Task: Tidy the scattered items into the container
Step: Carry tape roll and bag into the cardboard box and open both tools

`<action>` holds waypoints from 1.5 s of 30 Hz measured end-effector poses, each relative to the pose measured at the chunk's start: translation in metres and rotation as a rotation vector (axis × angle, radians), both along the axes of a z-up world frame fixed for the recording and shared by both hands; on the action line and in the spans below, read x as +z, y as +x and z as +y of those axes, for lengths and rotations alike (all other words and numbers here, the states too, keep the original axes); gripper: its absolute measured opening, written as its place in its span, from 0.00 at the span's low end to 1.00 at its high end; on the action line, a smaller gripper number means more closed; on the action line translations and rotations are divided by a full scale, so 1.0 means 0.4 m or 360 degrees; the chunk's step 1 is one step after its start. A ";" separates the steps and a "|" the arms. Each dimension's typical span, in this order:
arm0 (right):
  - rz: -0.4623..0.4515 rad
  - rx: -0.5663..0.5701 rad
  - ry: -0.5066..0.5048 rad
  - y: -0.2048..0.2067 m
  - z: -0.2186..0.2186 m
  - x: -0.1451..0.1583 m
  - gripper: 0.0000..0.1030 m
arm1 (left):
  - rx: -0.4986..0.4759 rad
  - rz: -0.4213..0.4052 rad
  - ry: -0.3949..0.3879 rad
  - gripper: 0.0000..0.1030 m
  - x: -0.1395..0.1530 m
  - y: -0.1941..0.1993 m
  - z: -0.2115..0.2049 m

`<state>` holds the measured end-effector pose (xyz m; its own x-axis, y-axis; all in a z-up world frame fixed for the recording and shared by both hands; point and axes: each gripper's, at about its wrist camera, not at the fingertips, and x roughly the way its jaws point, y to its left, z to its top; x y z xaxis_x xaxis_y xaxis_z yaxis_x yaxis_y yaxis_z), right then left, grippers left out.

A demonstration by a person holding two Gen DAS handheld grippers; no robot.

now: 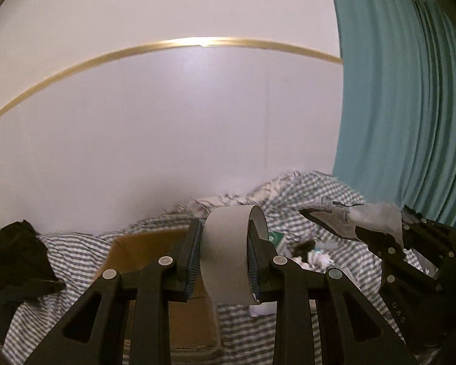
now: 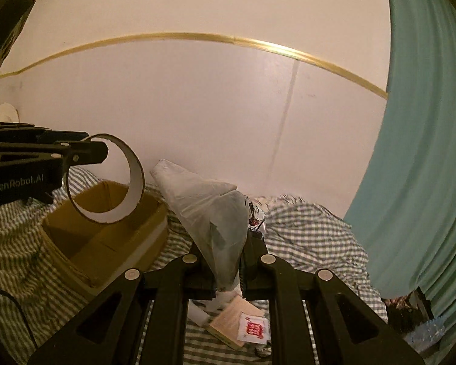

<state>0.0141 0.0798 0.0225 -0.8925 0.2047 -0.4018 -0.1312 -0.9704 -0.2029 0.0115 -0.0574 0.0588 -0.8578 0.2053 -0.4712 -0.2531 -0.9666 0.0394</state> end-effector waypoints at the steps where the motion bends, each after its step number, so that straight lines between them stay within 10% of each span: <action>1: 0.0011 0.0010 0.0008 -0.004 -0.008 0.006 0.09 | 0.0014 0.0007 0.0006 0.27 0.005 -0.001 -0.014; 21: 0.0021 0.0338 -0.0036 -0.137 -0.177 -0.030 0.09 | 0.0352 -0.0059 -0.0030 0.27 -0.086 -0.114 -0.245; 45: -0.0613 0.0658 -0.0211 -0.551 -0.344 -0.359 0.18 | 0.0419 -0.0574 -0.0139 0.25 -0.450 -0.371 -0.385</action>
<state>-0.2062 -0.0579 -0.1211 -0.6718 -0.2041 -0.7121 0.3236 -0.9456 -0.0342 -0.1367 -0.2115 -0.1212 -0.6534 -0.0516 -0.7553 -0.0116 -0.9969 0.0781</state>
